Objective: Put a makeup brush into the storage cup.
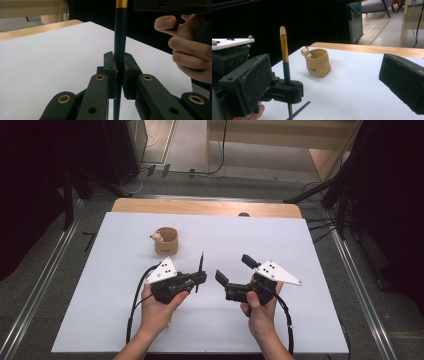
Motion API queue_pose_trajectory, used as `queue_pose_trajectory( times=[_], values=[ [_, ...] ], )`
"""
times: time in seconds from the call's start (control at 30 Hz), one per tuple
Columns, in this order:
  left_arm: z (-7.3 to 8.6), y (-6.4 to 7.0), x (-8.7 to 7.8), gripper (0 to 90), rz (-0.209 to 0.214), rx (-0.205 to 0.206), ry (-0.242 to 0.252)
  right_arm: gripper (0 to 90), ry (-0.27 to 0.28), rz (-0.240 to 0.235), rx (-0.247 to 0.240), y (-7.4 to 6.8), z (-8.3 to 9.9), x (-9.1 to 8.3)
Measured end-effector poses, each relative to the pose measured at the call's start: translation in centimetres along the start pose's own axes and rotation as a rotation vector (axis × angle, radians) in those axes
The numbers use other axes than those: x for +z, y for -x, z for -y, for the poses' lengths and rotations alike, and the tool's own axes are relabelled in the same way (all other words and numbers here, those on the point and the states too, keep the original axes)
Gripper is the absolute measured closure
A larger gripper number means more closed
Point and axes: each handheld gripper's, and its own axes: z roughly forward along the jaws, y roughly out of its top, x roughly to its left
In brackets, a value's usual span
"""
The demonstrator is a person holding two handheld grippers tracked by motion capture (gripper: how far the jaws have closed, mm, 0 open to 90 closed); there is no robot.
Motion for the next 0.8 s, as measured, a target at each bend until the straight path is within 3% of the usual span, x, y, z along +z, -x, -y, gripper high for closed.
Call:
queue_pose_trajectory(
  times=[0.53,0.7,0.8],
  values=[
    [-0.5,-1.9,-1.4,84.9,-0.067,-0.02,0.037,0.1,-0.049,-0.038,-0.044,0.8,0.5,0.3],
    [-0.6,-2.7,-2.0,84.8,-0.09,-0.024,0.043,13.8,-0.046,0.011,-0.067,1.1,0.8,0.0],
    [-0.7,-3.1,-2.4,84.9,-0.102,-0.028,0.051,13.7,-0.056,0.036,-0.101,1.3,1.1,-0.1]
  ],
)
